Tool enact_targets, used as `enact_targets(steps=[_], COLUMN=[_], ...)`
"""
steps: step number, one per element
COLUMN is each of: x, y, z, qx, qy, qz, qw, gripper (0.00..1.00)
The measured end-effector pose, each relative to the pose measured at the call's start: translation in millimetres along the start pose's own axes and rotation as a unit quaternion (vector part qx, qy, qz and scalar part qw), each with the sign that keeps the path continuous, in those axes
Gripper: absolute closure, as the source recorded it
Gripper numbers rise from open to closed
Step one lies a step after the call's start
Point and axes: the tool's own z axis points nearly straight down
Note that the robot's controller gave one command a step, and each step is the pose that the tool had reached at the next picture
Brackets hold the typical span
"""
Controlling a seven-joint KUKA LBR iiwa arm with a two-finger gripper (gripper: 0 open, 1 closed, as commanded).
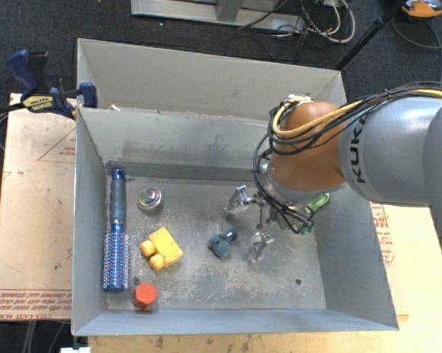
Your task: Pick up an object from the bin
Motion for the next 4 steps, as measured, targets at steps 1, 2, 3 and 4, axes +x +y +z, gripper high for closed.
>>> enact_targets(steps=[1, 2, 3, 4], x=[43.7, 8.1, 9.4, 30.1], y=[-11.0, 24.2, 23.5, 33.7], z=[1.7, -2.1, -2.4, -154.6], qx=[0.001, 0.000, -0.001, 0.001], qy=[-0.0121, -0.0015, 0.0017, -0.0024], qz=[0.102, -0.004, -0.003, -0.037], qw=[0.9947, 1.0000, 1.0000, 0.9993], gripper=[0.00, 0.00, 1.00, 1.00])
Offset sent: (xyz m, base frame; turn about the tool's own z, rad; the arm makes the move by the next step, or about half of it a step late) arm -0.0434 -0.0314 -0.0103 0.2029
